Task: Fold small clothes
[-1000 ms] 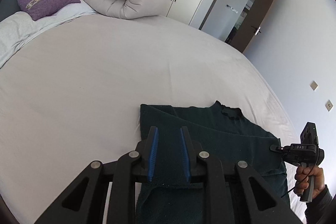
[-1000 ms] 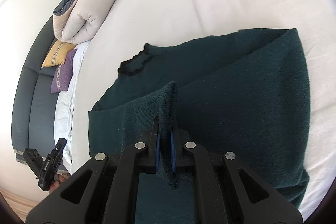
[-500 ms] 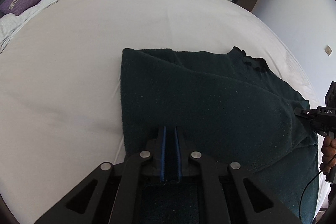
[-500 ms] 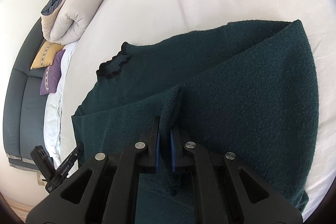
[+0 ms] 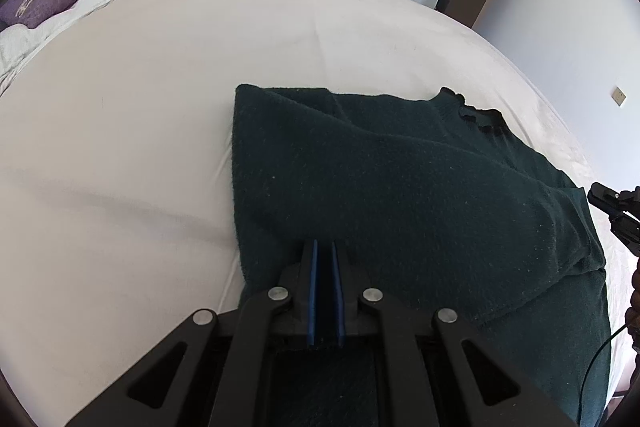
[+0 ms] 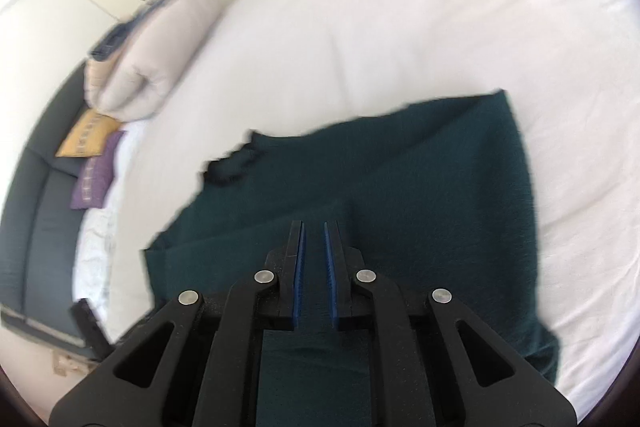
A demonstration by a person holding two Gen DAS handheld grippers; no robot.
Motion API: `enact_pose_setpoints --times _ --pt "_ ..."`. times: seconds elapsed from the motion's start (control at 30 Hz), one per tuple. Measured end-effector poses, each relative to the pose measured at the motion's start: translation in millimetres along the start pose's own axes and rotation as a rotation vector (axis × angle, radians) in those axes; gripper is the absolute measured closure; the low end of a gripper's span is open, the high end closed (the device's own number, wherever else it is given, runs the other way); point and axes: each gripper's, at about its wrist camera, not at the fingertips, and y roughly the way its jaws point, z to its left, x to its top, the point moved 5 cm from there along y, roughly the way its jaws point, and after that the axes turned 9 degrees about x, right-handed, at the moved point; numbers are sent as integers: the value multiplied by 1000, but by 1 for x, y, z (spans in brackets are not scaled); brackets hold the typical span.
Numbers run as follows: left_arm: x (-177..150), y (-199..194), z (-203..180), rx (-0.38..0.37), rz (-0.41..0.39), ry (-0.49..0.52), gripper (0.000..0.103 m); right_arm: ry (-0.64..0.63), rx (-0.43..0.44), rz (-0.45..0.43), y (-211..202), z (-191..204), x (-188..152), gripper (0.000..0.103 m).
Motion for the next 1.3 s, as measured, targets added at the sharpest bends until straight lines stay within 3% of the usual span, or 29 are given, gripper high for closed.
enact_pose_setpoints --times 0.13,0.23,0.3,0.43,0.6,0.67,0.7,0.73,0.77,0.83,0.9,1.07,1.1,1.17,1.2,1.23,1.3 --pt "-3 1 9 -49 -7 -41 93 -84 62 128 34 30 -18 94" --pt "-4 0 14 -81 -4 -66 93 -19 33 196 65 4 -32 95" --pt "-6 -5 18 -93 -4 -81 94 67 135 153 61 -10 -31 95" --pt "-12 -31 33 -70 -26 -156 94 80 90 54 29 -22 -28 94" --pt "-17 -52 43 7 -87 -154 67 44 224 16 13 1 -31 94" --pt "-27 -42 43 19 -22 -126 65 39 227 63 26 3 -37 92" --pt "-34 -39 45 28 5 -114 66 47 205 113 36 -3 -42 86" --pt "-39 -43 47 31 0 -108 66 61 158 175 47 -12 -52 86" --pt "-44 -51 50 35 -9 -107 66 62 192 158 46 -15 -57 86" --pt "-54 -70 59 42 -26 -123 63 76 193 125 29 -17 -63 86" --pt "-66 -87 68 50 -38 -154 47 85 165 115 7 -19 -74 85" --pt "-109 -126 73 -53 -8 -197 36 14 144 59 -65 -14 -120 84" --pt "-121 -131 74 -75 14 -213 36 5 146 52 -80 -13 -133 82" --pt "-141 -139 72 -135 57 -230 36 -7 134 27 -111 -15 -158 60" --pt "-152 -144 71 -149 76 -228 38 -7 131 6 -126 -17 -170 36" --pt "-161 -148 69 -158 93 -222 38 -5 130 -28 -144 -18 -184 28" --pt "-178 -156 63 -185 129 -211 39 -21 141 -55 -167 -15 -203 28"
